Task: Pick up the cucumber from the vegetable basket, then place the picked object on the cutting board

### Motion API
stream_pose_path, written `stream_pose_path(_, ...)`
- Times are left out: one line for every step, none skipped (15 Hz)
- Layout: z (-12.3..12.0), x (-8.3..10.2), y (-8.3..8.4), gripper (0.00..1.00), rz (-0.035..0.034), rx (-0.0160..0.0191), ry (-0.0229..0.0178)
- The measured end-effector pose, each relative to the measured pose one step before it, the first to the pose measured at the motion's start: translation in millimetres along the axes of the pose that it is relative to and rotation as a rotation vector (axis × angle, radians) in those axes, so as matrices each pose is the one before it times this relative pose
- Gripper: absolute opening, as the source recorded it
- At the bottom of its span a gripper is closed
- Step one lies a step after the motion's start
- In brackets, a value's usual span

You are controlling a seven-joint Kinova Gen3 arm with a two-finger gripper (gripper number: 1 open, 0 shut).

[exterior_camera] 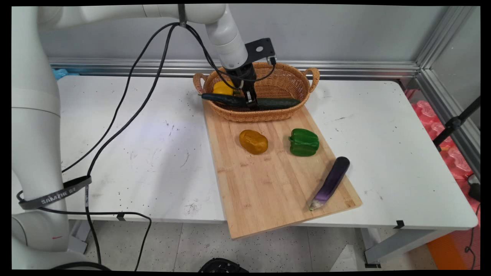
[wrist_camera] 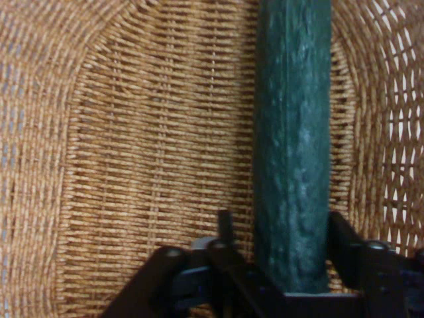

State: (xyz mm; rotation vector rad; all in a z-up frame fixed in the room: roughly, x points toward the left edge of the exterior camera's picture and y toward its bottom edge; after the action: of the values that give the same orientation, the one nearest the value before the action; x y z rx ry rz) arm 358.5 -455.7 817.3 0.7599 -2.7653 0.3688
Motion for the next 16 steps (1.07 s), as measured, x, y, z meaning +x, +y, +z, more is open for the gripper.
stream_pose_path(0.69,-0.24,0.18,0.00,0.00780,-0.00192,-0.00378)
stream_pose_path(-0.72,0.03,0.20,0.00,0.00722,-0.00183,-0.00203)
stream_pose_path(-2.02,0.15,0.14,0.00,0.00648,-0.00082,-0.00008)
stream_pose_path(-3.13,-0.01,0.03,0.00,0.00617,-0.00034,0.00059)
stream_pose_path(-4.50,-0.33,-0.06,0.00,0.00376,-0.00007,0.00145)
stream_pose_path(-6.29,-0.58,-0.11,0.00,0.00376,0.00051,0.00254)
stream_pose_path(-7.93,-1.28,-0.62,0.00,0.00444,0.00216,0.00108)
stream_pose_path(-7.95,-1.72,-0.70,0.00,0.00384,0.00309,0.00032)
stream_pose_path(-10.51,-1.75,-0.93,0.00,0.00559,0.00546,0.00165)
stream_pose_path(-10.97,-1.68,-0.83,0.00,0.00564,0.00557,0.00206)
stream_pose_path(-10.97,-1.62,-0.65,0.00,0.00284,0.00565,0.00455)
stream_pose_path(-12.51,-1.80,-0.82,0.00,0.00138,0.00610,0.00711)
stream_pose_path(-12.56,-1.75,-0.63,0.00,0.00225,0.00551,0.00843)
stream_pose_path(-7.33,-0.98,-0.28,0.00,0.00170,0.00338,0.00601)
stream_pose_path(-11.19,-1.47,0.08,0.00,0.00313,0.00457,0.00966)
stream_pose_path(-11.22,-1.20,0.40,0.00,0.00268,0.00439,0.01098)
